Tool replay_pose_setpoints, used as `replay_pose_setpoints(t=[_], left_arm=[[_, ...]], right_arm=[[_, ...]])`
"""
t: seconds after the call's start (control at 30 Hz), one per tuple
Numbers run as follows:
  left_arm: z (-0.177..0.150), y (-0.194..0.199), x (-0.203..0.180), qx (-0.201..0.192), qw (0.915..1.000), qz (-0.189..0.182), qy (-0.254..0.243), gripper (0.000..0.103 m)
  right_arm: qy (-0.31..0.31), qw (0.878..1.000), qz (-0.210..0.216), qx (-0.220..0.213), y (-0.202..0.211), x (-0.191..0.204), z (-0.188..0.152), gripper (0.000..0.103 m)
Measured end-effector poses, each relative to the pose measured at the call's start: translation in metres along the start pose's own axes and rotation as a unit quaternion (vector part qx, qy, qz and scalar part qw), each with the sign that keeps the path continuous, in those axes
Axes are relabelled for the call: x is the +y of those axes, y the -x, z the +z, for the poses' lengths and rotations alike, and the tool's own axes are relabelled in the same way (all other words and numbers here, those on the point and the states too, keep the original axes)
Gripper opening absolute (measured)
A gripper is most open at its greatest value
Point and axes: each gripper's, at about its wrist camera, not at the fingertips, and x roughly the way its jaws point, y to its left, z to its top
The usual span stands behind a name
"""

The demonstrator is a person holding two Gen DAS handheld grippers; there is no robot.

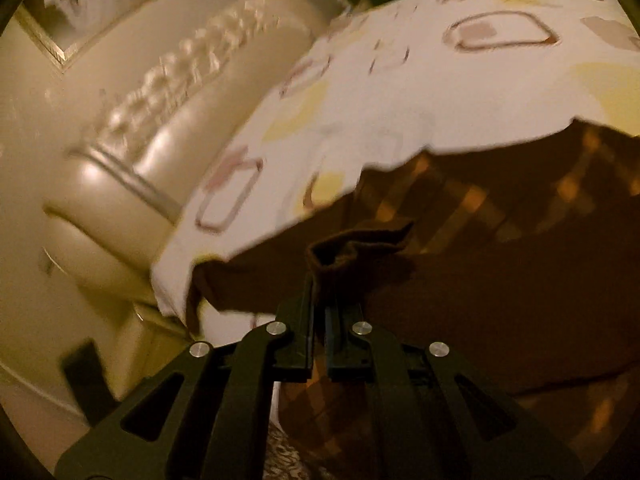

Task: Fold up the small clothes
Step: 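Lift the sleeve with the right gripper and lay it across the sweater body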

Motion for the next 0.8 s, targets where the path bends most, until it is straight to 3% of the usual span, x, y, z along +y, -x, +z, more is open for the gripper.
replay_pose_setpoints(t=[0.17,0.4,0.6,0.7,0.8], left_arm=[[-0.001,-0.005,0.005,0.004,0.9999,-0.010,0.011,0.098],[-0.001,-0.008,0.003,0.005,0.9995,-0.026,0.016,0.098],[-0.002,-0.010,0.004,0.009,0.9994,-0.027,0.021,0.098],[-0.002,-0.012,0.005,0.012,0.9993,-0.025,0.023,0.098],[-0.003,-0.012,0.005,0.013,0.9994,-0.024,0.023,0.098]], right_arm=[[0.010,0.999,-0.013,0.045,-0.041,0.006,-0.017,0.003],[0.028,0.997,-0.036,0.067,-0.069,0.014,-0.029,0.004],[0.017,0.996,-0.026,0.086,-0.078,0.011,-0.040,0.016],[0.010,0.996,-0.009,0.091,-0.078,0.009,-0.046,0.030],[-0.007,0.995,0.019,0.098,-0.079,0.006,-0.051,0.031]])
